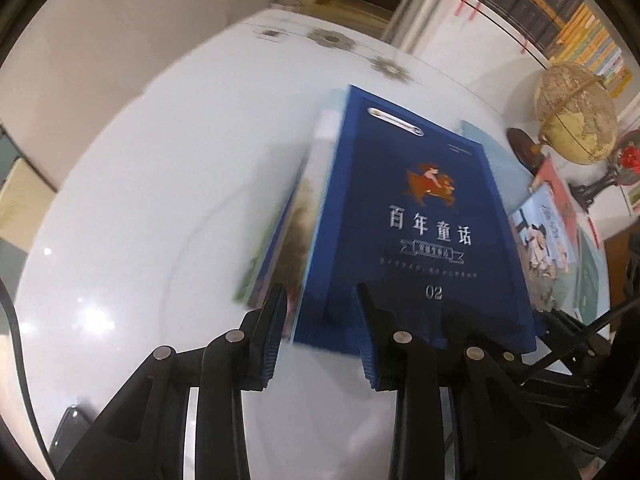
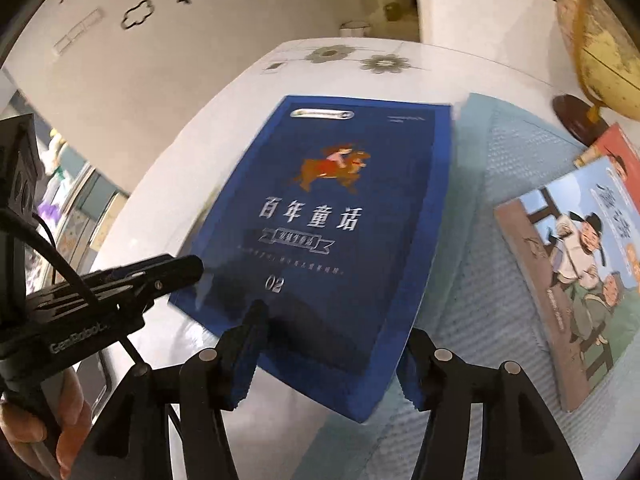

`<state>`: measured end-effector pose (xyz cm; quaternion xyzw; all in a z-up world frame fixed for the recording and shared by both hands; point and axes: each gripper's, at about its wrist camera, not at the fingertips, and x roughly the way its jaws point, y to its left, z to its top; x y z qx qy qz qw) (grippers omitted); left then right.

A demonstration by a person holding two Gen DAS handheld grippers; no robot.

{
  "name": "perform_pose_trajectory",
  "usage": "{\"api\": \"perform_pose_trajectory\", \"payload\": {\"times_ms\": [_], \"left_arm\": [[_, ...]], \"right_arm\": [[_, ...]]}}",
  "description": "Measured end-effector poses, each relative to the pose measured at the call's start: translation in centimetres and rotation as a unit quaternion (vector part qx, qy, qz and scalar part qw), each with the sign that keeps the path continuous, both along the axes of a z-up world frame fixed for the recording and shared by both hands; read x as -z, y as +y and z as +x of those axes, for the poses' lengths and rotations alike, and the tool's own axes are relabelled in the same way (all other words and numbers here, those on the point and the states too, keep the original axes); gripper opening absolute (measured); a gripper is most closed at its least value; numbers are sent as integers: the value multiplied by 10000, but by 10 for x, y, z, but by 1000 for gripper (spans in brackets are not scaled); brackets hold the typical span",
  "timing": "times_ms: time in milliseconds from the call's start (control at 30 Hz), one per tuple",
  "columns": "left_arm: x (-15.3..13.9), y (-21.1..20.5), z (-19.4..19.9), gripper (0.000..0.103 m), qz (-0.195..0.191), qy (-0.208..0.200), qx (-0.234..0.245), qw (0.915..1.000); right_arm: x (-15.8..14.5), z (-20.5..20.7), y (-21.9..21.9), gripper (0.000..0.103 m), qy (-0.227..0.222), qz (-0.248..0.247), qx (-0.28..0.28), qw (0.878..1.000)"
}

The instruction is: Organize books

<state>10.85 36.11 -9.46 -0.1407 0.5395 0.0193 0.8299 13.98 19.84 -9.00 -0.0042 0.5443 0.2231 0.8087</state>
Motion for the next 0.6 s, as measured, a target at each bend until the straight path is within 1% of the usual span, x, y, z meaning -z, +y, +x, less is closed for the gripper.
{"api": "perform_pose_trajectory", "payload": {"times_ms": [133, 200, 267, 333, 367, 400, 467, 533, 600], "left_arm": [[-6, 5, -31, 30, -75, -98, -315, 9994], [-11, -3, -52, 30, -2, -147, -424, 9990], [-18, -17, -74, 30, 41, -110, -451, 9989], [-32, -42, -95, 30, 52, -201, -398, 9990], [-38, -55, -104, 30, 85, -262, -375, 9989], [-43, -65, -111, 30, 108, -306, -356, 9988], [-54, -100, -127, 30, 154, -419, -254, 9987], [-66, -145, -142, 30, 187, -584, -203, 9979], [-72, -181, -155, 30, 153, -708, -234, 9971]], "right_arm": [[3, -9, 3, 62, -60, -146, -456, 9988], [4, -17, -7, 64, -44, -285, -532, 9982], [6, -29, -27, 64, 155, -340, -546, 9978], [5, -47, -56, 64, 310, -272, -516, 9978], [3, -56, -72, 64, 289, -267, -486, 9980], [-1, -68, -89, 64, 234, -280, -470, 9982], [-12, -91, -129, 64, 58, -299, -405, 9987], [-22, -113, -173, 65, -77, -231, -278, 9993], [-35, -132, -218, 65, -125, -135, -121, 9998]]}}
